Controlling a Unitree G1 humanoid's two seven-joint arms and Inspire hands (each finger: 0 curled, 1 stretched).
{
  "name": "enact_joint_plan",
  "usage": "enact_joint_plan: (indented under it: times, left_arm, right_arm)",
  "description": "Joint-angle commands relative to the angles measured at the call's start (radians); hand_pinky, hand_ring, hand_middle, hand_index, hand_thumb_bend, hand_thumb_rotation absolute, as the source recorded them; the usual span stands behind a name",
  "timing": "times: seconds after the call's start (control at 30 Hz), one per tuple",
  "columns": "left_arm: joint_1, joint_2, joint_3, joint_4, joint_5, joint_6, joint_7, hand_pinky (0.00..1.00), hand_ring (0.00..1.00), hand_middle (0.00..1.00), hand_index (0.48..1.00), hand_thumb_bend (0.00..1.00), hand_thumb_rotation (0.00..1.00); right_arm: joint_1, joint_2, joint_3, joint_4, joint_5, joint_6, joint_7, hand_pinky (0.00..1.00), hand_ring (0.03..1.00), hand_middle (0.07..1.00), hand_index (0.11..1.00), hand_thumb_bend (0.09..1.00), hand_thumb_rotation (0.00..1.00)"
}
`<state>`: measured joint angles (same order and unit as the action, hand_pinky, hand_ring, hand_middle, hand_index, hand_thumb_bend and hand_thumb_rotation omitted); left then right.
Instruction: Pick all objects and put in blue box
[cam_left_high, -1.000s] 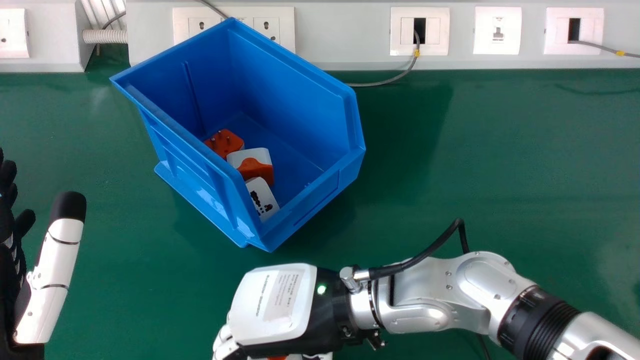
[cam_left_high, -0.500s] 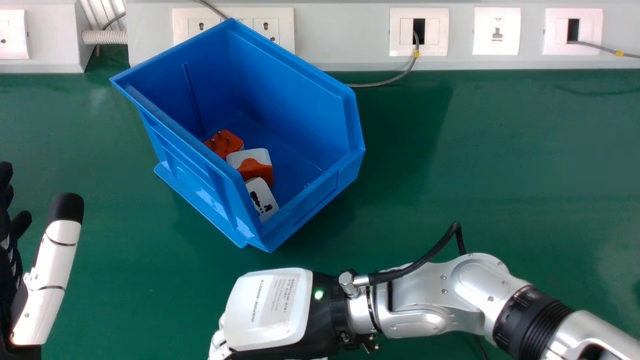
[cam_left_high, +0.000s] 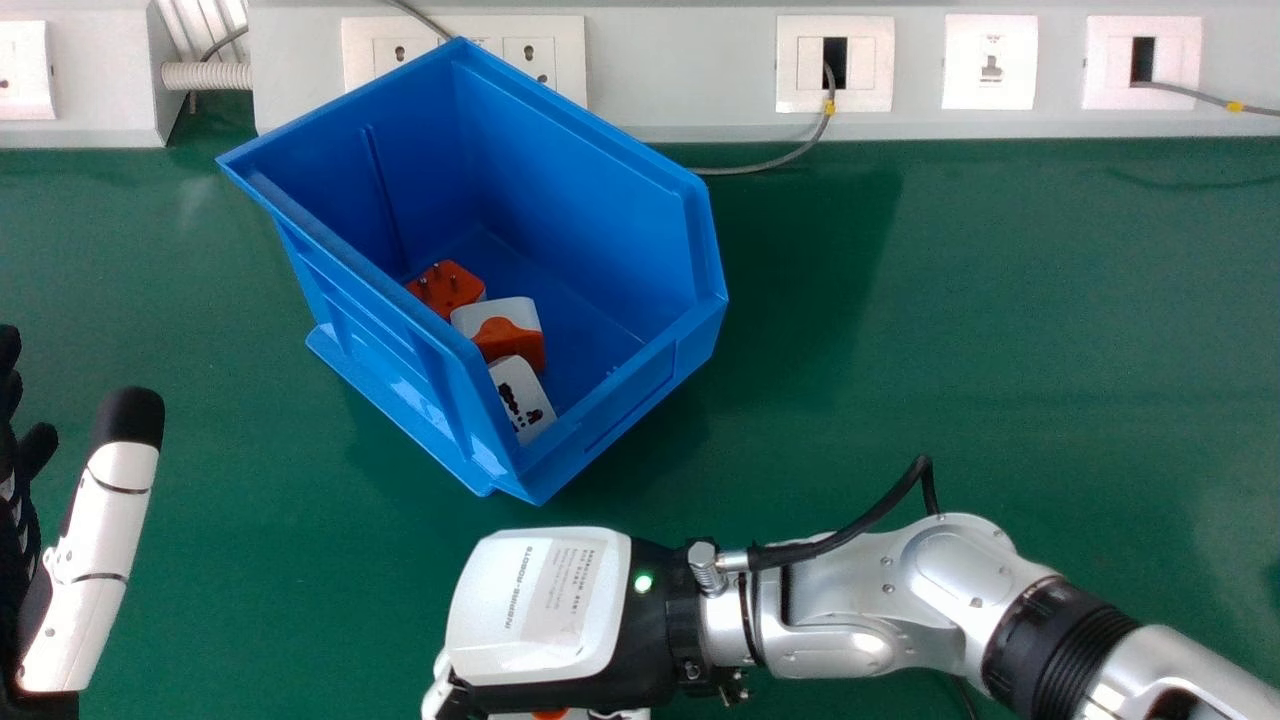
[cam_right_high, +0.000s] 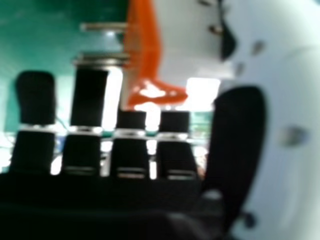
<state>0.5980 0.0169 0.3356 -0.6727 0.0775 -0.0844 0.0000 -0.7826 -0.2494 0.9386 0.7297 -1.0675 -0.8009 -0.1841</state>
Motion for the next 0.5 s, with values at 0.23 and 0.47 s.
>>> enact_joint_plan:
  times: [0.23,0.47]
  left_arm:
    - [0.0,0.009,0.01,-0.014,0.001,-0.024,0.0,0.96,1.0,1.0,1.0,0.68,0.87]
    - [-0.002,0.011,0.014,-0.01,-0.005,-0.027,-0.003,0.96,1.0,1.0,1.0,0.68,0.87]
  right_arm:
    - [-0.002,0.014,0.037,0.021,-0.044,0.001,-0.027,0.03,0.067,0.108,0.23,0.748,0.0]
    - [-0.008,0.015,0.035,0.02,-0.064,0.03,-0.054,0.04,0.068,0.107,0.418,0.563,0.09]
